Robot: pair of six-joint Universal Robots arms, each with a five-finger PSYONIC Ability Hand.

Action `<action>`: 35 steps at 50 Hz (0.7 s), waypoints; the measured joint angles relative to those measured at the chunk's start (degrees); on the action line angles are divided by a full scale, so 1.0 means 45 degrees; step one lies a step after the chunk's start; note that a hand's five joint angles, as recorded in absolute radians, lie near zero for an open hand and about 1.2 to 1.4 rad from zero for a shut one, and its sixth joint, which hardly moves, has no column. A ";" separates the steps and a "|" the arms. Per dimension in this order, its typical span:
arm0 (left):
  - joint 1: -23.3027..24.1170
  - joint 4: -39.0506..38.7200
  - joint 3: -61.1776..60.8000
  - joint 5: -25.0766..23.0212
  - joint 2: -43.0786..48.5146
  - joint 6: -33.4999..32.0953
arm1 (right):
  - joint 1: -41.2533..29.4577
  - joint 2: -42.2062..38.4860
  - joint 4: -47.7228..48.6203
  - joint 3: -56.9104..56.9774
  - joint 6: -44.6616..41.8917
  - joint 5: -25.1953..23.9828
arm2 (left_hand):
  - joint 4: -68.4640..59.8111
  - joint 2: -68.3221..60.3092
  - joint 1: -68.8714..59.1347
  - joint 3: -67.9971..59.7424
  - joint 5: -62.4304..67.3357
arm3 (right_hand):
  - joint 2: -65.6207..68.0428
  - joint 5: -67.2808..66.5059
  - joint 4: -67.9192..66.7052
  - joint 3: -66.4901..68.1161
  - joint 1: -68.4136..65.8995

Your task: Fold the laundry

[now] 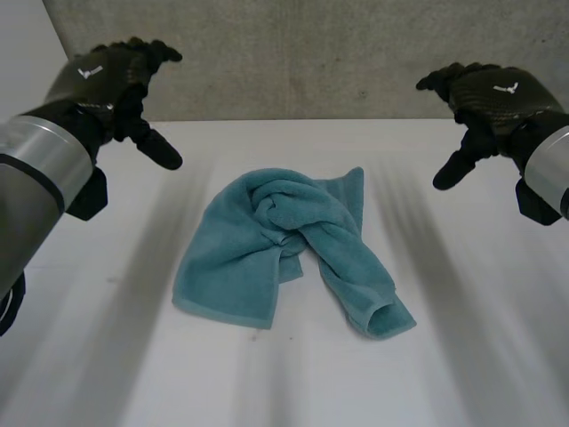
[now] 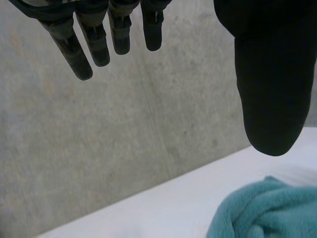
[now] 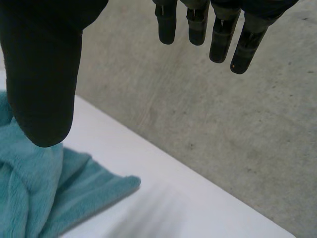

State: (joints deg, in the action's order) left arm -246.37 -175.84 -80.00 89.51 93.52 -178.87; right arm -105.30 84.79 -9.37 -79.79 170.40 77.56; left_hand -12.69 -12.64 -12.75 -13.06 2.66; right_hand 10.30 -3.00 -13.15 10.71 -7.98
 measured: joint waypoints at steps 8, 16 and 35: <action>-0.0313 -0.0011 0.0323 0.0070 0.2264 0.0011 | -0.0598 -0.0959 -0.0815 -0.0060 -0.1041 0.0073 | 0.0000 0.0000 0.0000 0.0000 0.0000 | 0.0000 -0.0001 0.0000 0.0000 0.0000; -0.0395 -0.0906 0.0916 -0.0007 0.4959 0.0040 | -0.1765 -0.3350 -0.0230 0.0579 0.1610 0.0061 | 0.0000 0.0000 0.0002 0.0000 -0.0001 | 0.0000 -0.0001 0.0000 0.0000 0.0000; -0.0326 -0.2182 0.2868 -0.0714 0.8813 -0.0012 | -0.2567 -1.0431 0.0950 0.6652 0.5126 0.0199 | -1.1338 -1.1437 -1.1468 -1.1165 1.1057 | 1.1015 -0.9563 -1.0083 1.0567 -0.9813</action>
State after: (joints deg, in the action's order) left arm -247.84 -185.66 -67.09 86.29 133.18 -178.92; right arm -116.85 37.85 -5.09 -49.85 193.47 78.45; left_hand -63.70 -64.11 -64.36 -63.30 52.41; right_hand 59.87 -46.04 -58.52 58.26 -52.14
